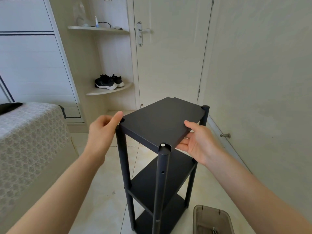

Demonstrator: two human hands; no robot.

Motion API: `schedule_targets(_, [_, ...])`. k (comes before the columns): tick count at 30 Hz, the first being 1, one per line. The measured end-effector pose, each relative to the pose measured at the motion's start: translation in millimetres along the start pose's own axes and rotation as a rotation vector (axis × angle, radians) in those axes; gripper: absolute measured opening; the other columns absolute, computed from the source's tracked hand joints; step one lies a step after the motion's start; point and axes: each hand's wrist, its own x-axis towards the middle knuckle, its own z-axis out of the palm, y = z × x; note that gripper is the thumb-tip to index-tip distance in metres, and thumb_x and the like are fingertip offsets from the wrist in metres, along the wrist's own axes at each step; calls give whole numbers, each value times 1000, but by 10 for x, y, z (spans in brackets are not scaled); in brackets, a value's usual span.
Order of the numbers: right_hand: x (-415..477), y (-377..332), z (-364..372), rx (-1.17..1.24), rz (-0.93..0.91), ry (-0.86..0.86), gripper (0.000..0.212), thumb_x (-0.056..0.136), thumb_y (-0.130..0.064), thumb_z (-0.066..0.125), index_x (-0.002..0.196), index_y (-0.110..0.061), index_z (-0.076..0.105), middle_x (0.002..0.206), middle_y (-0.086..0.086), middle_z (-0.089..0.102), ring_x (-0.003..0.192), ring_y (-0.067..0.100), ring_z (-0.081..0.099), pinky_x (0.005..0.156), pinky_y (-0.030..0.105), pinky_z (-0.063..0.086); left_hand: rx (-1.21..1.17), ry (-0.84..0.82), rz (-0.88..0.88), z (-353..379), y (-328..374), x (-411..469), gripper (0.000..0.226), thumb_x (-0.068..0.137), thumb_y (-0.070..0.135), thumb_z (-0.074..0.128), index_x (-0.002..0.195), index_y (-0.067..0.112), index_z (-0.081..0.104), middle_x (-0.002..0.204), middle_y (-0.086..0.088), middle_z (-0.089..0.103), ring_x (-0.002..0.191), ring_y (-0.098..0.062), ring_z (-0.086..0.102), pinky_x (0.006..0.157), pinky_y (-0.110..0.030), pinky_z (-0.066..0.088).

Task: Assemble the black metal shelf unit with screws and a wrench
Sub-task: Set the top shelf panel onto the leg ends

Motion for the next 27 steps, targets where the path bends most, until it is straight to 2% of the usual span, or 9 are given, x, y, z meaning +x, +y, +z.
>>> schedule_targets(2, [7,-2,13,2,4,35,24,101,-18,51,124,-11,55,107,17,73,90,36,73,69,47,62,-91,-252,-106,53,-11,73,44,93,64,54,96,24,73,95,5,76,97,-11,68,90,-34,49])
schedule_targets(4, [22,-18,33,9,-6,80,22,100,-18,53,121,-13,56,108,15,73,88,33,74,67,43,62,-173,-362,-184,88,-30,103,49,93,67,52,95,23,75,100,0,77,102,-14,70,95,-38,50])
schedule_targets(6, [39,-55,61,13,-25,112,22,98,-19,55,119,-13,59,109,13,73,86,29,75,62,39,61,-201,-417,-155,108,-70,117,56,90,71,53,77,22,76,83,-9,73,82,-21,70,89,-38,50])
schedule_targets(7, [45,-73,78,13,-36,117,23,97,-21,57,118,-13,60,110,12,73,86,27,75,60,38,60,-211,-446,-131,116,-91,110,59,87,73,53,68,21,71,72,-10,65,69,-24,63,84,-38,48])
schedule_targets(10, [55,-108,146,-5,-64,107,27,93,-21,64,119,-13,64,107,7,75,92,24,74,61,36,59,-264,-455,-105,129,-143,87,52,86,70,54,60,25,59,60,-4,44,57,-22,42,79,-39,36])
schedule_targets(14, [73,-133,185,-17,-115,146,29,90,-7,64,119,-6,64,105,10,75,96,26,73,76,44,61,-325,-505,-68,131,-154,81,48,94,61,48,61,30,63,58,-1,43,56,-20,41,71,-38,33])
schedule_targets(18, [78,-130,184,-46,-124,182,26,90,-7,63,115,-5,65,110,13,73,103,33,70,89,56,54,-339,-485,-79,131,-154,76,43,95,56,50,67,27,64,60,0,44,55,-18,41,71,-40,32])
schedule_targets(22, [63,-122,202,-53,-133,197,23,90,-7,62,112,-5,66,111,14,73,94,33,70,84,51,55,-307,-543,-87,97,-158,96,49,92,64,48,70,22,59,62,-2,44,58,-20,41,73,-39,32])
schedule_targets(27, [91,-113,237,-22,-153,229,25,89,-4,63,114,-3,65,103,11,75,93,27,73,79,45,60,-319,-508,-106,128,-163,100,42,100,53,49,78,19,58,60,-1,43,57,-20,41,73,-38,31])
